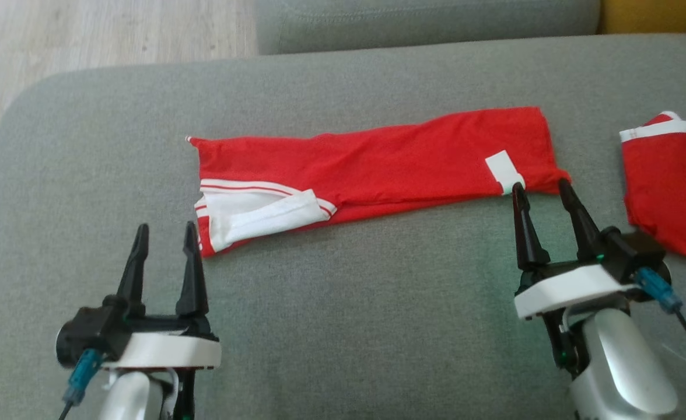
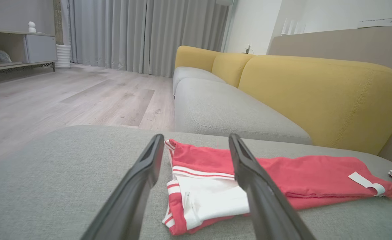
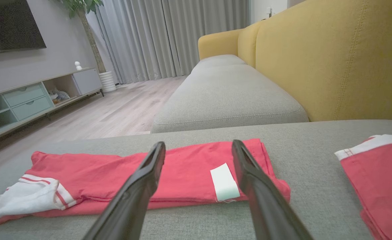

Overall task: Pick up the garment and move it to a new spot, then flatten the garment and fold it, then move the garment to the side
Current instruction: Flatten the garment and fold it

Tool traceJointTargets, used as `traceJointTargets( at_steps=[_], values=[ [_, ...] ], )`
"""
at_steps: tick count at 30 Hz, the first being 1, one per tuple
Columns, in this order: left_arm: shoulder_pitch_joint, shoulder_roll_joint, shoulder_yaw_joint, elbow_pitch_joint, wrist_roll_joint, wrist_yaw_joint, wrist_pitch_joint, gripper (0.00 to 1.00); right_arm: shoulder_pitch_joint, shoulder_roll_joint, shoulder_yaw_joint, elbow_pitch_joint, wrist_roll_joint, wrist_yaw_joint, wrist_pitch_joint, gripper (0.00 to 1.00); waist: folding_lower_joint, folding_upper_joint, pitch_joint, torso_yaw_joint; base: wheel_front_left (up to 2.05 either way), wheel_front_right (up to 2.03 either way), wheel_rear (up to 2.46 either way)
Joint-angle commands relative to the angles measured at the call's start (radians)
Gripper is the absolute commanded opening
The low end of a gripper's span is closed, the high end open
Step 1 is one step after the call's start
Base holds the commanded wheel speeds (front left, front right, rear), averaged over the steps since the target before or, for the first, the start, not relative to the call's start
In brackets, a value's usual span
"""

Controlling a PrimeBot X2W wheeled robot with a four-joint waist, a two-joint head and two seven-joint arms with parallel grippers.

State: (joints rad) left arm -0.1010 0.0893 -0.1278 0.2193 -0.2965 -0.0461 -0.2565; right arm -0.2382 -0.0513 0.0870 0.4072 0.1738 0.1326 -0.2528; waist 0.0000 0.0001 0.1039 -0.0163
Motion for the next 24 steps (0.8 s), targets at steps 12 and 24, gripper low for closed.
traceJointTargets(
  at_steps=[12, 24],
  values=[
    [-0.132, -0.025, 0.040, -0.007, 0.047, -0.056, -0.005, 1.00, -0.281, 0.001, -0.214, 0.170, -0.140, -0.002, 0.062, 1.00, 0.0000, -0.0001, 0.129, 0.058, 0.00, 0.00, 0.00],
    [-0.161, -0.035, 0.031, 0.018, 0.060, -0.074, -0.005, 1.00, -0.424, 0.001, -0.466, 0.481, -0.364, -0.002, 0.130, 1.00, 0.0000, -0.0001, 0.164, 0.091, 0.00, 0.00, 0.00]
  ],
)
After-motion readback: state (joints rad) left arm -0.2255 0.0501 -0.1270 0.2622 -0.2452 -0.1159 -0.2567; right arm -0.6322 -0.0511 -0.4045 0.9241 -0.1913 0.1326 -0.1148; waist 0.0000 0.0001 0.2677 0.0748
